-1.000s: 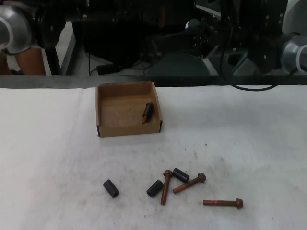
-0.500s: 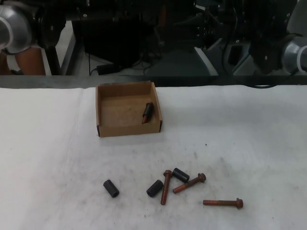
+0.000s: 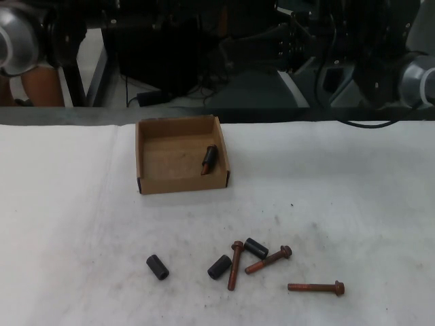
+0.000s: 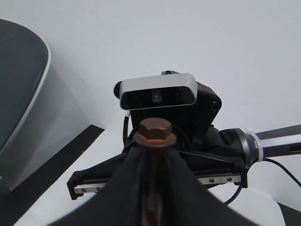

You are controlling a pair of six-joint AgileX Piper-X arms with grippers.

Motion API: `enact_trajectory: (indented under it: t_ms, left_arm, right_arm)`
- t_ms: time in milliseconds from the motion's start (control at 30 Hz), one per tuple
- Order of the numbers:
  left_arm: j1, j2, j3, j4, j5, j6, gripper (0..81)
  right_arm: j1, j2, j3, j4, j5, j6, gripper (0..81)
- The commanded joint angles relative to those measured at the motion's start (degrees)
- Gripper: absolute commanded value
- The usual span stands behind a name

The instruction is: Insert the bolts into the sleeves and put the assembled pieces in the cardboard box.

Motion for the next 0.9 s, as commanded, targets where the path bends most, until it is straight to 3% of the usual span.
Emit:
enact_trajectory:
  t_ms: [0,867]
  left_arm:
    - [0.1,-1.0,-0.1,-0.7,0.1,0.5,0.6]
    - [-0.1,-1.0,0.0,0.2,0.5,0.3,0.6]
  right_arm:
    - [-0.2,-0.4,0.0,-0.7,-0.2,0.3,0.2]
    - [0.5,-0.4,-0.2,-1.6,0.0,0.7,0.2]
